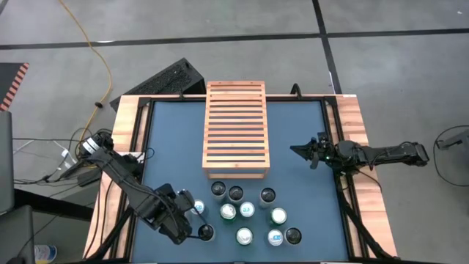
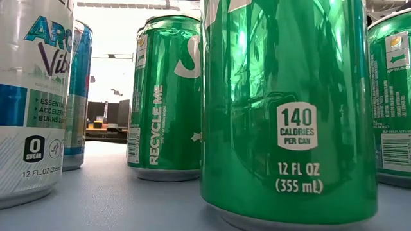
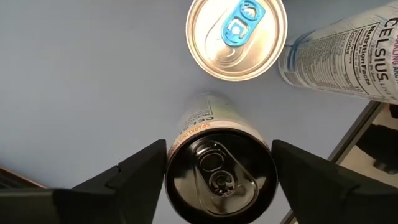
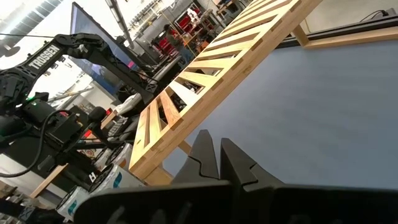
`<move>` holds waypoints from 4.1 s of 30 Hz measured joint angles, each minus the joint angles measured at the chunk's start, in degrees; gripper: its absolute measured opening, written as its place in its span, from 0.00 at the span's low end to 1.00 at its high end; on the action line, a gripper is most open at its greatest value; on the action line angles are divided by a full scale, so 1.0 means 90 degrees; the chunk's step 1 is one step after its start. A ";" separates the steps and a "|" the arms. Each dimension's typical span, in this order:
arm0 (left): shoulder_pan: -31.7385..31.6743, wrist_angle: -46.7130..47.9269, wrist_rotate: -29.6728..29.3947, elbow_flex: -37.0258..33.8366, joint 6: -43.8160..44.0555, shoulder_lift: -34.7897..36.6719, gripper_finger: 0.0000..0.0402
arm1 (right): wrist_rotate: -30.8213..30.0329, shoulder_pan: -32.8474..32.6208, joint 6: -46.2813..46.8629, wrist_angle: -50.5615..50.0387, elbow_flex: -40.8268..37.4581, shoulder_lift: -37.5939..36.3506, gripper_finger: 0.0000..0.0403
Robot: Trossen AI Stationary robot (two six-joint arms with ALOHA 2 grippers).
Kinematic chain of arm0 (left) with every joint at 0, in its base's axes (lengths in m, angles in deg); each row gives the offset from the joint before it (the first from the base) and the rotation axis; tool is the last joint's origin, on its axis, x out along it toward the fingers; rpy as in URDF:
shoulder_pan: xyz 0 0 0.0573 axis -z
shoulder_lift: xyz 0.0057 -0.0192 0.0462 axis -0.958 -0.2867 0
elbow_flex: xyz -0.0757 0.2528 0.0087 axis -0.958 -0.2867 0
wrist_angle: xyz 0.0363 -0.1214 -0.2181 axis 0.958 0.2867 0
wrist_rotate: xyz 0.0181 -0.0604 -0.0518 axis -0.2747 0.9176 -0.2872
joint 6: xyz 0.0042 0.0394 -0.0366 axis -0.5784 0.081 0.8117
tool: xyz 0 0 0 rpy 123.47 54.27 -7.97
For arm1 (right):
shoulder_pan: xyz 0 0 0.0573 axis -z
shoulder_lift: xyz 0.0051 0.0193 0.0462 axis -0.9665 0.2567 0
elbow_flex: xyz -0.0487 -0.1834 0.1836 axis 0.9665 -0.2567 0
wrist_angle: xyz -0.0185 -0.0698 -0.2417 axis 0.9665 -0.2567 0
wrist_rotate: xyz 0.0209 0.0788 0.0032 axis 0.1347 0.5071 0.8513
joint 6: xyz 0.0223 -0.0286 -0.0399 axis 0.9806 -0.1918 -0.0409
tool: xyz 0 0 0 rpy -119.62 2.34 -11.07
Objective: Place canned beverage on shelf
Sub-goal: Put the white yellow soda can on the shelf
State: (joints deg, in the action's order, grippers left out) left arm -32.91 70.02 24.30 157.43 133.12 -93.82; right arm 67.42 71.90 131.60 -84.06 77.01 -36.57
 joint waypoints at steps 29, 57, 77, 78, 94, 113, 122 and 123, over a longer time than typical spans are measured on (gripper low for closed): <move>-0.1041 0.1675 0.0507 0.1848 -0.0223 0.0843 0.59 | 0.0002 0.0002 0.0005 0.0005 0.0001 -0.0002 0.00; -0.4240 0.2160 0.0392 0.4118 -0.4165 0.0828 0.59 | 0.0002 0.0000 0.0004 0.0002 0.0002 -0.0001 0.00; -0.8212 0.1080 0.0356 0.4262 -0.9641 0.0318 0.59 | -0.0357 0.0002 0.0347 0.0031 0.0002 -0.0002 0.00; -0.8403 0.0988 0.0479 0.4262 -0.9865 0.0233 0.59 | -0.0398 0.0002 0.0369 0.0033 0.0001 0.0000 0.00; -0.9414 0.0379 0.1844 0.5428 -1.1127 -0.0551 0.59 | -0.0848 0.0007 0.0517 0.0053 0.0005 0.0000 0.00; -0.8138 0.1465 0.2013 0.5455 -1.1298 -0.0639 0.59 | -0.0845 0.0335 0.0541 0.0051 0.0006 0.0000 0.00; -0.7819 0.1537 0.1976 0.5459 -1.1412 -0.0866 0.59 | -0.0840 0.0335 0.0546 0.0051 0.0005 0.0000 0.00; -0.7789 0.1526 0.1981 0.5459 -1.1414 -0.0912 0.59 | -0.0839 0.0335 0.0546 0.0051 0.0005 0.0000 0.00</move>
State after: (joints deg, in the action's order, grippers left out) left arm -103.02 83.76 42.14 206.57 30.40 -102.03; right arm 59.87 74.92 136.52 -83.60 77.05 -36.57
